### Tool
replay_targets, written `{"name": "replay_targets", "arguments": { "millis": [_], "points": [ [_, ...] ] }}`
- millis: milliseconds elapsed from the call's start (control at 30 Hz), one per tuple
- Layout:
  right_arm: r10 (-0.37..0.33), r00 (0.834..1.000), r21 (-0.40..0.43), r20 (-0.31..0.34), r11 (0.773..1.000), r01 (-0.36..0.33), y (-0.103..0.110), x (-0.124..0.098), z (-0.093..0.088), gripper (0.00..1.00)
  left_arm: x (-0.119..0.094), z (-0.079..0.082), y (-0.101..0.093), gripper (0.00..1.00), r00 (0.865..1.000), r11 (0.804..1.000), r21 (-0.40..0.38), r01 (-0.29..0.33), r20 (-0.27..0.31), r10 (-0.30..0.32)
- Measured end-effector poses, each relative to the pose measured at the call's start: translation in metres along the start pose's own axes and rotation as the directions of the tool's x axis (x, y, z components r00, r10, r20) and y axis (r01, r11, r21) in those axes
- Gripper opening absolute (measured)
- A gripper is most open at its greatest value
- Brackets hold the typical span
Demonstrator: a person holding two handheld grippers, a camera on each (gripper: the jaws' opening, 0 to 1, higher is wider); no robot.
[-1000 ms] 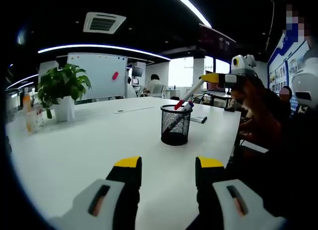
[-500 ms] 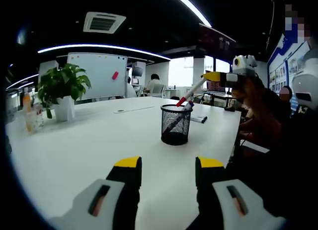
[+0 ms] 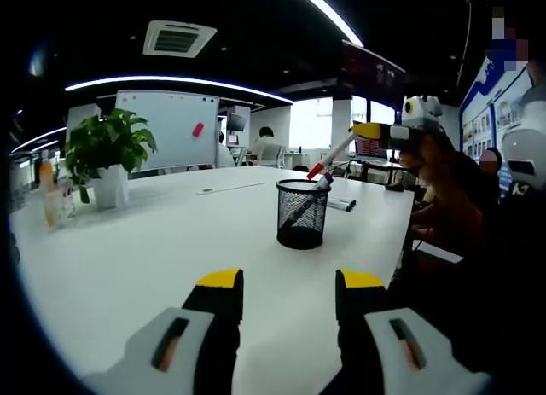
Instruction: Pick up the whiteboard markers from the pen holder and place them facing the whiteboard neatly
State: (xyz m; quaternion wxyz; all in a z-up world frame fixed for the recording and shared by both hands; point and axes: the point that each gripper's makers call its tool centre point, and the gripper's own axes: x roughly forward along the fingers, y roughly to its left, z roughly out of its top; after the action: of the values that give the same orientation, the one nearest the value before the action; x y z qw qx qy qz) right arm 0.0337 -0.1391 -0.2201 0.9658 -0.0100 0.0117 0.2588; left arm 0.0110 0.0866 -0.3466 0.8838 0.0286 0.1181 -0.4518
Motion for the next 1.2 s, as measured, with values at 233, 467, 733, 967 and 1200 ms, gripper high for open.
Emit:
{"name": "replay_targets", "arguments": {
  "millis": [233,467,733,967,1200],
  "points": [
    [-0.026,1.000,-0.007,0.001,1.000,0.026,-0.008,-0.002,-0.001,0.13,0.000,0.000,0.000,0.45,1.000,1.000,0.001,0.000,0.000,0.000],
    [-0.043,0.999,0.003,0.009,0.999,0.043,-0.014,-0.005,-0.003,0.13,0.000,0.001,0.001,0.45,1.000,1.000,0.001,0.000,0.000,0.000],
    [-0.050,0.999,0.000,0.005,0.999,0.050,-0.016,-0.007,-0.004,0.13,0.000,0.001,0.001,0.45,1.000,1.000,0.002,0.000,0.001,0.000],
    [-0.044,0.999,-0.024,0.011,0.999,0.044,-0.015,-0.009,-0.003,0.13,0.000,0.000,0.000,0.45,1.000,1.000,0.002,0.001,-0.002,-0.001],
    [-0.040,0.998,-0.062,0.038,0.997,0.042,-0.017,-0.014,-0.001,0.13,0.000,0.000,0.001,0.45,1.000,1.000,0.001,0.000,0.000,0.000]
  ]
}}
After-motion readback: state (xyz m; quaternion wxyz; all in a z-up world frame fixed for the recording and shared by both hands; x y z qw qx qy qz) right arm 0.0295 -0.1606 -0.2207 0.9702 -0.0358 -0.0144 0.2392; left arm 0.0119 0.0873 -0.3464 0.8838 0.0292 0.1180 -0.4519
